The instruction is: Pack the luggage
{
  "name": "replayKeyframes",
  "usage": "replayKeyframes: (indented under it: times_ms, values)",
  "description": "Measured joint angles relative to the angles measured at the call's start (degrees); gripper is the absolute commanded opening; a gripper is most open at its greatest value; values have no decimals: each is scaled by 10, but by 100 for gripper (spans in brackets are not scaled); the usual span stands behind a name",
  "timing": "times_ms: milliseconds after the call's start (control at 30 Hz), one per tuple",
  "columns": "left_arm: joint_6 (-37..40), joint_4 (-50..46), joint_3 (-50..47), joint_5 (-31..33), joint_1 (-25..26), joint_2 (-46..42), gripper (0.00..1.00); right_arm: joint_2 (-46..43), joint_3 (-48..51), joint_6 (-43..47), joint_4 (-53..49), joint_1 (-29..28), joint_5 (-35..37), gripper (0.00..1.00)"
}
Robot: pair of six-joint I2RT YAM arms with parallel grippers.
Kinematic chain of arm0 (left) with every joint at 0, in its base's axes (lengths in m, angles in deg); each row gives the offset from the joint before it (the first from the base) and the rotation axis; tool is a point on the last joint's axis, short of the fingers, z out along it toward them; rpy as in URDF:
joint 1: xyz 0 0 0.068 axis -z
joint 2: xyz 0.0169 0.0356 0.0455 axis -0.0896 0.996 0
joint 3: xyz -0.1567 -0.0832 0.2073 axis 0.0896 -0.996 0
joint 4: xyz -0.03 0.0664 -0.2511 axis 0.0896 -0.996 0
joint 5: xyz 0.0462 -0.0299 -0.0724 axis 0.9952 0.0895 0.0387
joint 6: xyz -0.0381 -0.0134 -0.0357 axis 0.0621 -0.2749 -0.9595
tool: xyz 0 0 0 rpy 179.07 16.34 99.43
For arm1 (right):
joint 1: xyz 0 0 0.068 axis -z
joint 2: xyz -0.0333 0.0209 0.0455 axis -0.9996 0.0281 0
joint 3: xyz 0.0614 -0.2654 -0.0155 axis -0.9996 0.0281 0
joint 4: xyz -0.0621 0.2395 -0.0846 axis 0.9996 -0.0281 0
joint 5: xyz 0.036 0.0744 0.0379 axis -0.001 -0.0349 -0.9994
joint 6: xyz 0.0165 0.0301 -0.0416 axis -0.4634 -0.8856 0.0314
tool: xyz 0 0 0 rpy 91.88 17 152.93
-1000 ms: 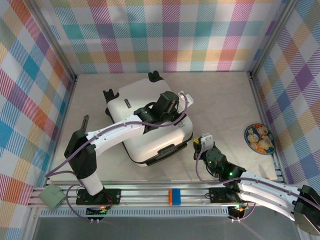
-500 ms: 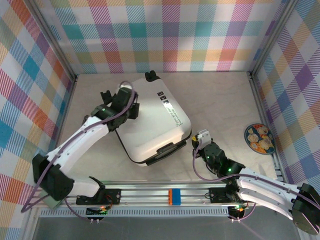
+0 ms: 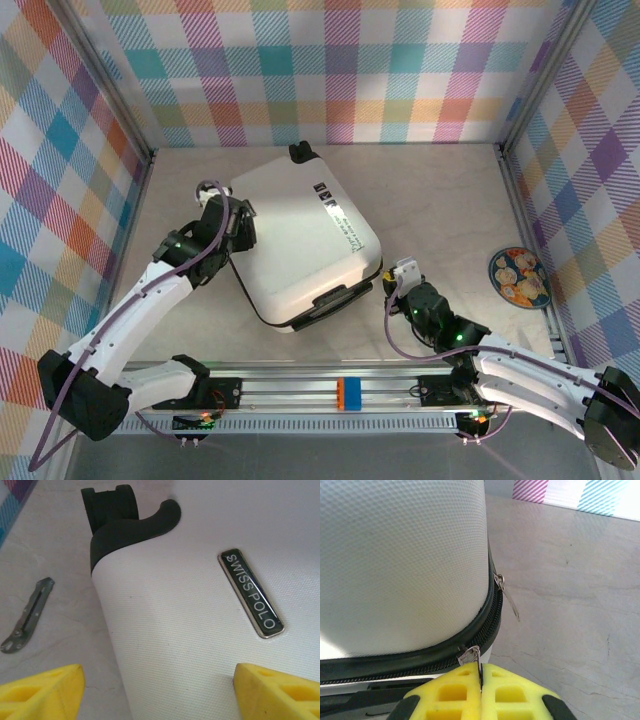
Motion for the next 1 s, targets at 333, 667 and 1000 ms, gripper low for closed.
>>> replayKeyframes:
  times_ms: [333,667,1000]
  values:
    - [-4,105,-21,-136,-96,36,77,14,-15,1,-6,-24,-12,0]
    - [50,199,105,-225,-151,210,76,77,-49,4,7,-78,-12,0]
    - [105,152,339,-235,-158,392,73,212,-110,31,72,-123,-45,0]
